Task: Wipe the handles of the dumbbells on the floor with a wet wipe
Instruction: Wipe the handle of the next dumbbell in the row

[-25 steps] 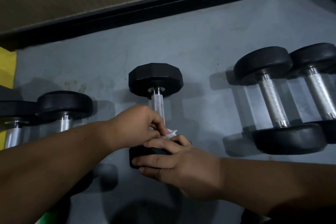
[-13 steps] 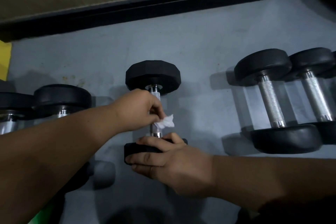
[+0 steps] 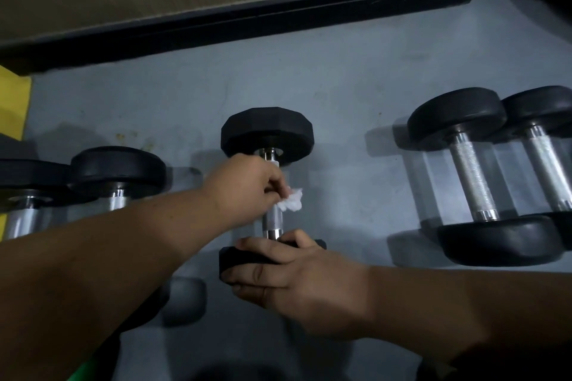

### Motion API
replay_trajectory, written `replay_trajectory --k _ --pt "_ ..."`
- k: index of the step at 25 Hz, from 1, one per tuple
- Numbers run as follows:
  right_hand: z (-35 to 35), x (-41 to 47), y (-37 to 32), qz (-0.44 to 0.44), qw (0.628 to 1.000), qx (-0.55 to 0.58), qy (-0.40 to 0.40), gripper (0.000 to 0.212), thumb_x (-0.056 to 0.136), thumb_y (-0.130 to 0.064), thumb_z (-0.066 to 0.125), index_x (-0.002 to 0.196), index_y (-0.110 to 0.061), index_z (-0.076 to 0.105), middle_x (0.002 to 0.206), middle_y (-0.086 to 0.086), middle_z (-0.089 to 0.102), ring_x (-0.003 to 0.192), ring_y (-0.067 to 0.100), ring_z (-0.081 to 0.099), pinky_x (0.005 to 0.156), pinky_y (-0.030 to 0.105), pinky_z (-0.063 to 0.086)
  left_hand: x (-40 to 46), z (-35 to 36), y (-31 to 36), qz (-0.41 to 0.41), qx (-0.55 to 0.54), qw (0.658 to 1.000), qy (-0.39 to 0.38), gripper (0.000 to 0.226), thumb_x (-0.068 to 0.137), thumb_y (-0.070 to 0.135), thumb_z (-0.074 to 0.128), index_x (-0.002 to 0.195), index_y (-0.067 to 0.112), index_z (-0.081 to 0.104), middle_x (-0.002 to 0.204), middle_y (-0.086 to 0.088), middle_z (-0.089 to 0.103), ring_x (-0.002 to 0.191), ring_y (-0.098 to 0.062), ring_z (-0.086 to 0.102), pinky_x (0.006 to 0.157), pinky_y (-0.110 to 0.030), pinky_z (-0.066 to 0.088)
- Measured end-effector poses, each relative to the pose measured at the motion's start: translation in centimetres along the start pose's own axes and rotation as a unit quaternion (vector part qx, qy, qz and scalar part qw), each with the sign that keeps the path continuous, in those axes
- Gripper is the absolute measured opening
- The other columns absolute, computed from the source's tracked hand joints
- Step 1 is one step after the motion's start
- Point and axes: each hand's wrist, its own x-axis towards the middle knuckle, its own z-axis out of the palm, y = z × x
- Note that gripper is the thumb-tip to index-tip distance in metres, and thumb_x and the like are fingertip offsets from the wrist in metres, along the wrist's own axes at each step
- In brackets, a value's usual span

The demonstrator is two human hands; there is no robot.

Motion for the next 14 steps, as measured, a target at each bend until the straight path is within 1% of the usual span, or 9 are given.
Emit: replay_trajectory --k 3,4,6,8,9,10,11,12,14 --pt "-0.1 0.0 0.1 -0.006 0.999 0.041 0.025 0.039 0.098 -0.009 0.054 0.136 -0.013 0.061 0.154 0.0 0.047 0.151 0.03 0.025 0.094 0.056 0.042 -2.2 0.3 0.0 -0.001 -0.046 0.995 -0.093 0.014 0.082 0.021 0.076 0.082 0.034 0.078 0.083 0.023 0.073 0.083 0.01 0.066 0.084 -0.024 0.056" --pt "-0.1 -0.1 0.2 -0.008 0.998 0.047 0.032 0.038 0.098 -0.008 0.053 0.134 -0.012 0.062 0.153 0.0 0.048 0.151 0.028 0.025 0.098 0.056 0.04 -2.3 0.2 -0.2 -0.003 -0.05 0.993 -0.109 0.014 0.081 0.02 0.076 0.082 0.034 0.078 0.083 0.023 0.073 0.083 0.01 0.067 0.084 -0.025 0.056" --pt "-0.1 -0.4 0.4 -0.016 0.997 0.059 0.043 0.037 0.097 -0.007 0.052 0.132 -0.012 0.064 0.153 0.0 0.049 0.152 0.027 0.026 0.103 0.053 0.037 -1.9 -0.1 -0.4 0.017 -0.006 0.993 -0.116 0.015 0.081 0.022 0.075 0.085 0.036 0.077 0.085 0.023 0.073 0.085 0.008 0.067 0.084 -0.027 0.056" --pt "-0.1 -0.6 0.7 -0.019 0.995 0.081 0.046 0.037 0.096 -0.006 0.057 0.132 -0.011 0.065 0.153 0.001 0.049 0.152 0.027 0.025 0.106 0.052 0.036 -1.1 -0.4 -0.1 0.025 0.031 0.997 -0.068 0.014 0.082 0.023 0.073 0.088 0.035 0.076 0.087 0.021 0.073 0.084 0.006 0.066 0.082 -0.026 0.056" --pt "0.0 -0.7 0.7 -0.018 0.995 0.088 0.041 0.039 0.094 -0.007 0.061 0.132 -0.011 0.065 0.153 0.001 0.049 0.153 0.026 0.023 0.106 0.052 0.036 -0.6 -0.6 0.1 0.018 0.03 0.999 -0.037 0.014 0.083 0.022 0.072 0.088 0.034 0.076 0.088 0.019 0.073 0.083 0.005 0.065 0.079 -0.02 0.055" --pt "0.1 -0.7 0.7 -0.016 0.996 0.087 0.032 0.042 0.092 -0.008 0.065 0.133 -0.012 0.064 0.154 0.0 0.047 0.153 0.026 0.022 0.106 0.052 0.036 0.0 -0.7 0.2 0.008 0.03 0.999 -0.008 0.014 0.084 0.02 0.071 0.089 0.032 0.076 0.088 0.018 0.073 0.08 0.005 0.064 0.074 -0.012 0.052" --pt "0.2 -0.6 0.7 -0.016 0.996 0.079 0.027 0.043 0.092 -0.011 0.067 0.135 -0.014 0.063 0.155 -0.002 0.046 0.154 0.025 0.02 0.106 0.052 0.036 0.6 -1.0 0.4 -0.001 0.036 0.999 0.012 0.014 0.085 0.02 0.069 0.09 0.031 0.076 0.089 0.016 0.073 0.078 0.004 0.063 0.069 -0.006 0.048" --pt "0.1 -0.5 0.6 -0.015 0.997 0.068 0.028 0.041 0.095 -0.012 0.065 0.135 -0.016 0.063 0.155 -0.004 0.046 0.154 0.024 0.019 0.106 0.051 0.035 1.3 -1.1 0.5 -0.008 0.045 0.999 0.027 0.015 0.086 0.02 0.068 0.091 0.031 0.076 0.09 0.015 0.073 0.08 0.001 0.064 0.07 -0.009 0.049" --pt "0.0 -0.5 0.7 -0.014 0.997 0.066 0.038 0.036 0.099 -0.013 0.056 0.135 -0.016 0.063 0.154 -0.004 0.047 0.154 0.024 0.02 0.107 0.048 0.034 2.5 -1.5 0.7 -0.022 0.07 0.996 0.059 0.018 0.087 0.021 0.063 0.092 0.034 0.074 0.091 0.012 0.073 0.085 -0.009 0.066 0.077 -0.027 0.056"
